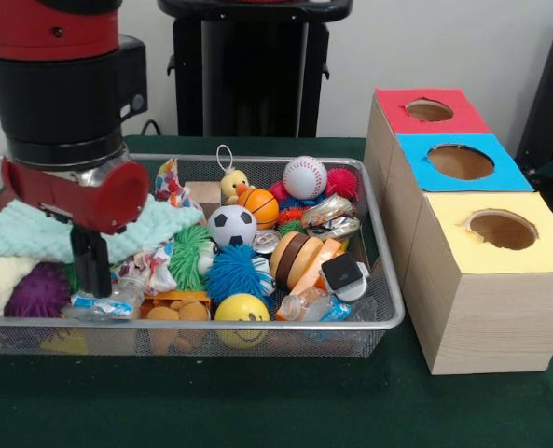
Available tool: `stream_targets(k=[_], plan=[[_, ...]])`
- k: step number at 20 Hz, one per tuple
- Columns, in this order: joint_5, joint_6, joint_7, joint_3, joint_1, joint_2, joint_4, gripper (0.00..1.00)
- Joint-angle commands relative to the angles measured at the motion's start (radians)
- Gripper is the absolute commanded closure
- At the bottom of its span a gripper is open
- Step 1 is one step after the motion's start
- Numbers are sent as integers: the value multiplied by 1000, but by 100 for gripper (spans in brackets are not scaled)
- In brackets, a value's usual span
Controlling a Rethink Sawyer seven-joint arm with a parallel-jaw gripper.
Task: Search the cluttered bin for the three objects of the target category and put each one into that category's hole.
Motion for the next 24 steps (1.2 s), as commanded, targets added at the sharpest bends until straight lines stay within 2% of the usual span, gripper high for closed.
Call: stream_targets(k=[1, 6, 12, 17, 24], plan=[[36, -59, 205, -7, 9, 111, 14, 100], [18, -70, 189, -41, 13, 168, -15, 100], [7, -60, 168, -71, 15, 187, -5, 100], [29, -59, 178, -87, 21, 158, 54, 100], [57, -17, 152, -90, 20, 65, 130, 100]])
